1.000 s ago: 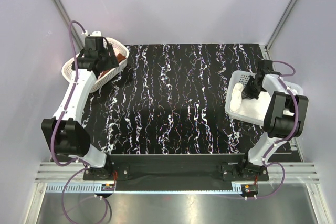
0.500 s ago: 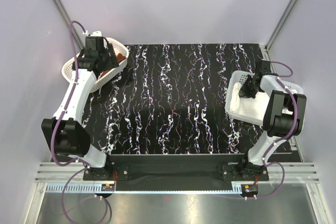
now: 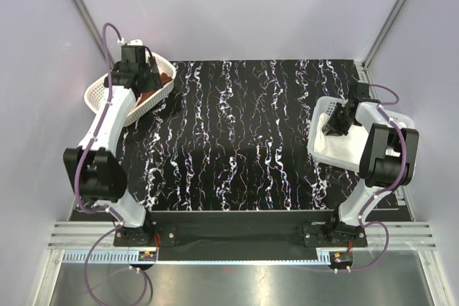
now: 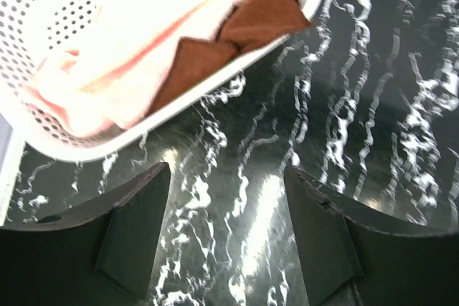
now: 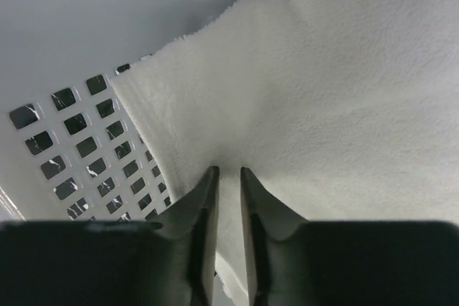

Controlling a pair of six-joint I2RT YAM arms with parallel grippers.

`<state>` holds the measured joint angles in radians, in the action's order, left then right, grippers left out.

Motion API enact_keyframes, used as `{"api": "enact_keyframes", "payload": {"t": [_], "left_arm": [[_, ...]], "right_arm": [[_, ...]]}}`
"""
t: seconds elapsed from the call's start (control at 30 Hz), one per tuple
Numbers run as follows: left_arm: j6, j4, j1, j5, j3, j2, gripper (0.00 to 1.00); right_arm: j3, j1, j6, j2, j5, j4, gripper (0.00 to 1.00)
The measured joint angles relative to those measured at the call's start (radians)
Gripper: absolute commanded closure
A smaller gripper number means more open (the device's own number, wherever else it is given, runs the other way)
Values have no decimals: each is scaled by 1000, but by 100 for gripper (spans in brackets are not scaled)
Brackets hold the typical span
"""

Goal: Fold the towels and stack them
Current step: Grab crumpled towel

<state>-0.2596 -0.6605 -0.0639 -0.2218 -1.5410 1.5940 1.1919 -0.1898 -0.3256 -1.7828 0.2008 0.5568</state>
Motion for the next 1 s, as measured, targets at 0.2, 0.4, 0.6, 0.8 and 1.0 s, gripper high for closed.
{"api": "enact_keyframes", "payload": {"t": [0.2, 0.4, 0.6, 0.8, 1.0], "left_arm": [[76, 12, 25, -46, -154, 216, 34], [139, -34, 74, -69, -411, 503, 41], [137, -59, 195, -63, -484, 607, 41], [136, -64, 278, -6, -587, 676, 39], [137, -57, 260, 53, -545, 715, 48]], "right_arm": [[57, 2, 37, 62, -65, 93, 38], [156, 2, 63, 186, -121, 133, 23], [205, 3, 67, 240, -155, 134, 16], [205, 3, 56, 251, -129, 113, 15], [207, 4, 39, 252, -99, 89, 15]]}}
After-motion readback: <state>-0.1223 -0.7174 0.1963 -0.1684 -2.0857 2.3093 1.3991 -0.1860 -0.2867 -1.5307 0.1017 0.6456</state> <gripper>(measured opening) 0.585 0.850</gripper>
